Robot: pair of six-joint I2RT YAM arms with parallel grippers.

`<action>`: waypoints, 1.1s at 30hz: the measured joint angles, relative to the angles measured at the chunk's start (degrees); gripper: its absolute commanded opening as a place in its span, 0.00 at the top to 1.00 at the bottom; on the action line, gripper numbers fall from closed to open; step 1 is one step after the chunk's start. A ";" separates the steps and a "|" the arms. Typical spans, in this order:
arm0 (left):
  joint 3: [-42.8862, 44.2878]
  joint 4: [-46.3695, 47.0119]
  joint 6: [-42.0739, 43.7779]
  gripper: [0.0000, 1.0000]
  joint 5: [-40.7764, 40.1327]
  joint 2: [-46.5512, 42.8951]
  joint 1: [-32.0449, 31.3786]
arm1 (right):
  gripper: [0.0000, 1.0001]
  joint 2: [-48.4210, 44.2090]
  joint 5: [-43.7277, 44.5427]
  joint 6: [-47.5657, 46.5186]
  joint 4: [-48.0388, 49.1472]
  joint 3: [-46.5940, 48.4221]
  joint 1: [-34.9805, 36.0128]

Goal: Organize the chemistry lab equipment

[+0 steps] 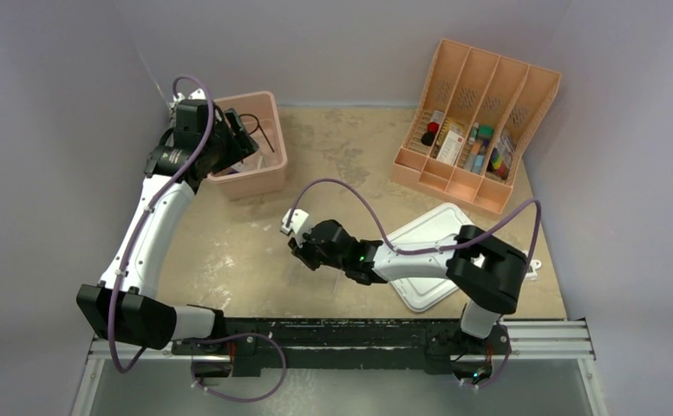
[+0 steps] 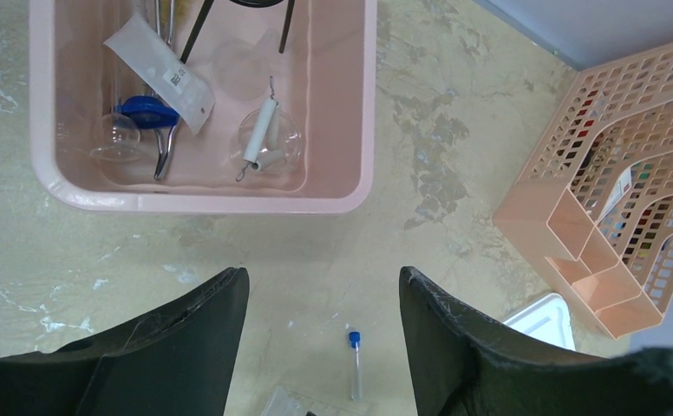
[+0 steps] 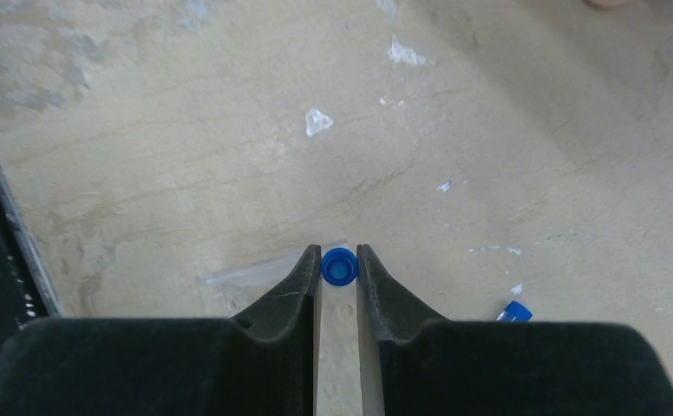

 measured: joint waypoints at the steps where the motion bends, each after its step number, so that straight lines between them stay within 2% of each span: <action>1: 0.00 -0.07 0.00 0.37 0.00 0.00 0.00 | 0.90 0.70 0.13 0.02 0.00 0.00 0.00; 8: 0.00 -0.68 0.00 0.37 0.00 -0.04 0.00 | 0.90 1.88 2.75 0.44 2.14 0.39 0.00; 22: 1.07 -2.60 0.04 0.37 0.00 0.09 0.00 | 0.90 6.86 10.80 -0.15 13.42 -0.57 0.00; 33: 1.11 -2.62 -0.02 0.37 -0.02 0.15 0.00 | 0.82 7.39 11.45 -0.85 16.04 -1.51 0.00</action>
